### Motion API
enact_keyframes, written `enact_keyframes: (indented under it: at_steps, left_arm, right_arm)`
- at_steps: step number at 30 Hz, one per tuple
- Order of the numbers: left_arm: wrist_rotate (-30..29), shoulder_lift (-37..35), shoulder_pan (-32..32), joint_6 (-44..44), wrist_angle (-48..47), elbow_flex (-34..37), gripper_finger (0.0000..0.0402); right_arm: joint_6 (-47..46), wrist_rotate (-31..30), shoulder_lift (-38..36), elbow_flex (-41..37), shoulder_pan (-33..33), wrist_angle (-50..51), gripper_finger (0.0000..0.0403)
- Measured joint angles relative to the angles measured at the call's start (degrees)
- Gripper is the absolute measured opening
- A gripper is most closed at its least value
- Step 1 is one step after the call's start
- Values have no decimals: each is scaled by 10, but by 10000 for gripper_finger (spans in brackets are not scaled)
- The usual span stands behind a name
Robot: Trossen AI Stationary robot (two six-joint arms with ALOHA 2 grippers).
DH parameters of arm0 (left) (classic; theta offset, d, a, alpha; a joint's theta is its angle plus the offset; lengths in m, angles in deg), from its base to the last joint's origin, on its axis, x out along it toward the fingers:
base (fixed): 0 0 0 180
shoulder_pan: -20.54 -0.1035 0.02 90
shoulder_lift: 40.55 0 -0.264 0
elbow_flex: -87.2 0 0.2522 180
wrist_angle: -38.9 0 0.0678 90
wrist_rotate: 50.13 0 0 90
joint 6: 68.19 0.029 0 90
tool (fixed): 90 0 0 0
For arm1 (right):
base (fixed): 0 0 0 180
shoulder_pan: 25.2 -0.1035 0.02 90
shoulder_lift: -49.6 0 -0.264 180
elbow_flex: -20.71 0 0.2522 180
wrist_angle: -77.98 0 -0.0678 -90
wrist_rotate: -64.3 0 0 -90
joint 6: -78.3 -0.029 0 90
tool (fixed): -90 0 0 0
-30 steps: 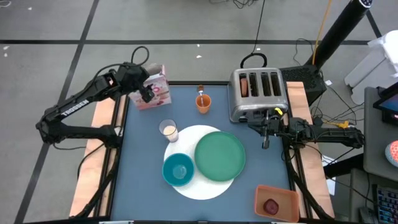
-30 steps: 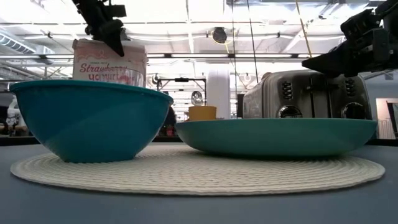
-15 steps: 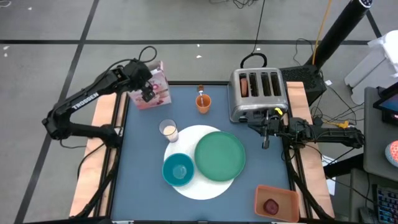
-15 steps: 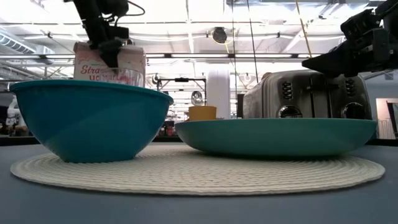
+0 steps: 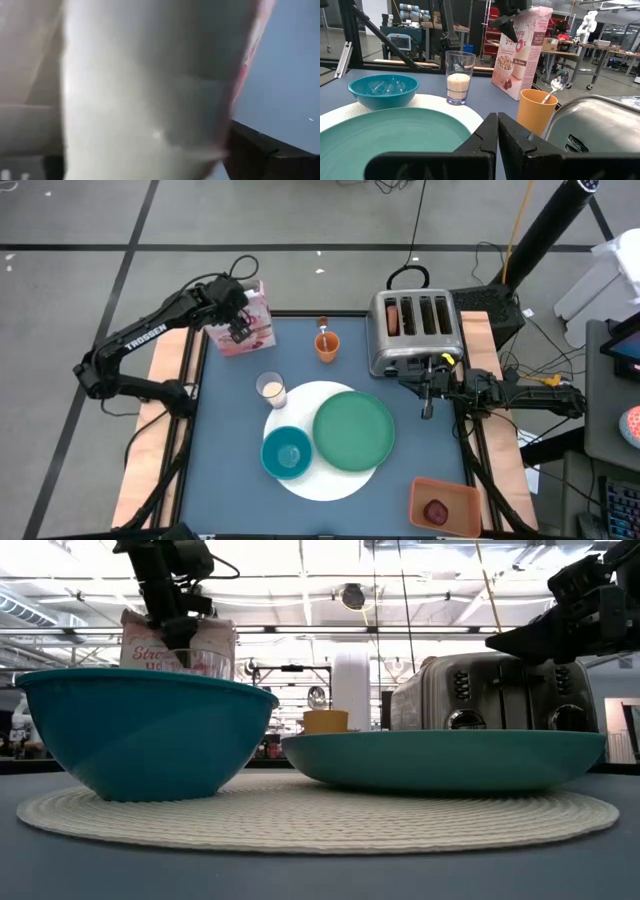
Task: Arrange a breakfast setting
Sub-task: Pour the cereal from the cereal box into the blue bowl
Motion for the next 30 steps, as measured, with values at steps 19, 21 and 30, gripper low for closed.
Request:
enact_keyframes:
  at_steps: [19,21,30]
  left_arm:
    - [5,-2,0,30,1,2,117]
    - [6,-7,0,31,1,3,108]
    - [21,-54,1,28,-7,6,50]
  right_arm:
    - [0,0,0,0,0,0,9]
    - [0,0,0,0,0,0,9]
    - [0,0,0,0,0,0,9]
